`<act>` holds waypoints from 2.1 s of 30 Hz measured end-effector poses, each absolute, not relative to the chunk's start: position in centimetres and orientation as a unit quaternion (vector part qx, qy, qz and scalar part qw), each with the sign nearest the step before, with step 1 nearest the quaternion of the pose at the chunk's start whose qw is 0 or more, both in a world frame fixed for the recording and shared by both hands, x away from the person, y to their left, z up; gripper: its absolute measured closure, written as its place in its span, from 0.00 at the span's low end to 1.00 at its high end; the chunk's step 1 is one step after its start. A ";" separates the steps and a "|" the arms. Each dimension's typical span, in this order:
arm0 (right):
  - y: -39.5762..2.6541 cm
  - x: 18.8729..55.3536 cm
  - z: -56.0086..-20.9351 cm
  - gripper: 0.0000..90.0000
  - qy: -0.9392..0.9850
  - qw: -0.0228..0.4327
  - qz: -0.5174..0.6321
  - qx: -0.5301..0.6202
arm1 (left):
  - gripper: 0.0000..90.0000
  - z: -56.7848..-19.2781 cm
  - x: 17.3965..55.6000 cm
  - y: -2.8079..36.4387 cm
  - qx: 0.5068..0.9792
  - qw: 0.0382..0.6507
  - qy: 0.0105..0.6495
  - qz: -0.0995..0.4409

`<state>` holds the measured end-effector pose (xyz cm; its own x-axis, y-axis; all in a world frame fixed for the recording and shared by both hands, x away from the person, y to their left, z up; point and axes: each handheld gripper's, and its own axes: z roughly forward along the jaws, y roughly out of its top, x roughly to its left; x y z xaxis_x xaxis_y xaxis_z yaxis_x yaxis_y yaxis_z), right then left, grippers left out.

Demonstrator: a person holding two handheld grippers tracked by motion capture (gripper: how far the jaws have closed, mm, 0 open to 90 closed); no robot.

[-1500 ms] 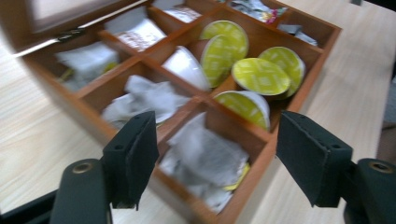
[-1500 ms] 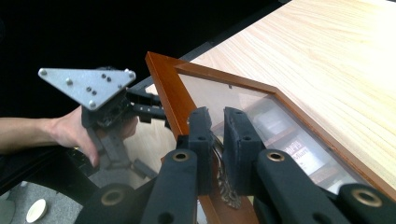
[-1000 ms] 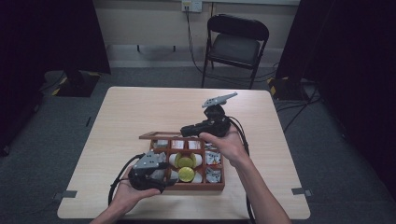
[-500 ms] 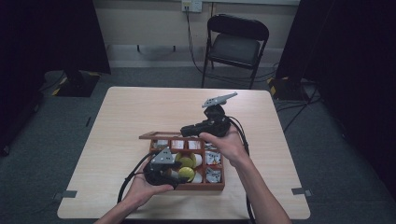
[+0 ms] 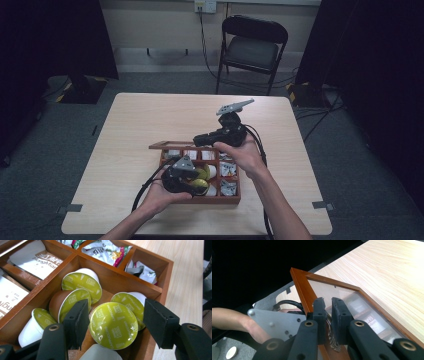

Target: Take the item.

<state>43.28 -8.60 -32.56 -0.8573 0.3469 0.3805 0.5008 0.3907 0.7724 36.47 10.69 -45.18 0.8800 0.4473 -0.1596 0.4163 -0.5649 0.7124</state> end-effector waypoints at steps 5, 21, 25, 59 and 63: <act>-8.6 43.3 -32.6 0.91 -0.830 0.079 -0.489 -0.255 | 0.41 -45.8 36.7 10.2 0.895 0.375 0.242 0.016; -8.6 43.3 -32.6 0.91 -0.830 0.078 -0.490 -0.254 | 0.37 -46.5 37.5 10.0 0.899 0.354 0.258 0.019; -8.5 43.3 -32.6 0.91 -0.831 0.078 -0.489 -0.254 | 0.37 -46.6 37.9 9.7 0.902 0.341 0.263 0.000; -8.6 43.2 -32.6 0.91 -0.831 0.078 -0.490 -0.254 | 0.45 -44.3 35.4 10.3 0.897 0.375 0.230 0.035; -8.5 43.2 -32.6 0.91 -0.831 0.078 -0.490 -0.254 | 0.45 -43.7 34.8 10.7 0.896 0.383 0.221 0.037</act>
